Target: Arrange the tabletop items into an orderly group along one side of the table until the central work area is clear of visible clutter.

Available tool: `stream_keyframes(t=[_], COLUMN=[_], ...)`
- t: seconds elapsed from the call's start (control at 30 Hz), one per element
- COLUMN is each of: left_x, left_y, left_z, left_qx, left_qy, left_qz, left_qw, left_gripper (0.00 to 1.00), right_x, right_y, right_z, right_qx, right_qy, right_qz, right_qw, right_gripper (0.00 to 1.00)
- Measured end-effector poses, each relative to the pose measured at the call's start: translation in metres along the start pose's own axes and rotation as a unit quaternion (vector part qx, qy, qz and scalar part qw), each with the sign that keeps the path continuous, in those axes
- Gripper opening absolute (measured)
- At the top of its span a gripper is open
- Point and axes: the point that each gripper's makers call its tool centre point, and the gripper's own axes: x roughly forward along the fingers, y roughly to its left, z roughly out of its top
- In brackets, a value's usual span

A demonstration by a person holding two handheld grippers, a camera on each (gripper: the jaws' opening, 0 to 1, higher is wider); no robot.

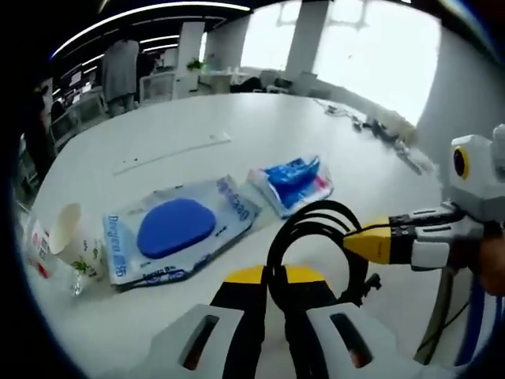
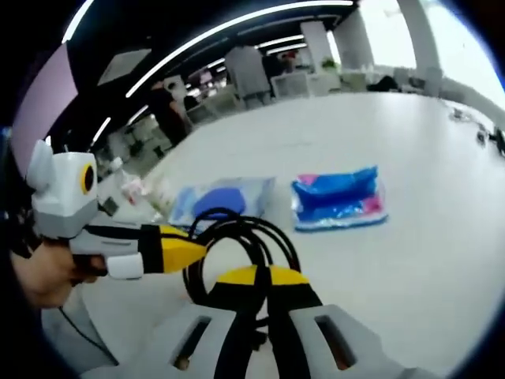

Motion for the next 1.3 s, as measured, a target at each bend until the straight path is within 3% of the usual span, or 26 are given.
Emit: stream_keyframes(t=[0.2,0.5,0.67,1.3], left_x=[0.015,0.024,0.025,0.035], left_y=[0.000,-0.001,-0.001,-0.004], left_z=[-0.005,-0.007,-0.011,-0.021], left_qx=[0.045,0.057,0.038,0.035], left_qy=[0.033,0.054,0.059,0.073], left_qz=[-0.001,-0.002,-0.007,-0.015], left_qw=[0.9984,0.9969,0.9975,0.9966], left_gripper=[0.06,0.06,0.06,0.07], right_x=[0.014,0.027,0.028,0.030], right_y=[-0.012,-0.023,-0.028,-0.036], right_z=[-0.007,-0.012,-0.015,-0.022], right_qx=[-0.011,-0.013,-0.007,-0.005], right_qy=[0.032,0.055,0.059,0.069], right_qz=[0.003,0.004,0.007,0.009], right_qw=[0.9994,0.9984,0.9982,0.9975], right_gripper=[0.00,0.00,0.00,0.00])
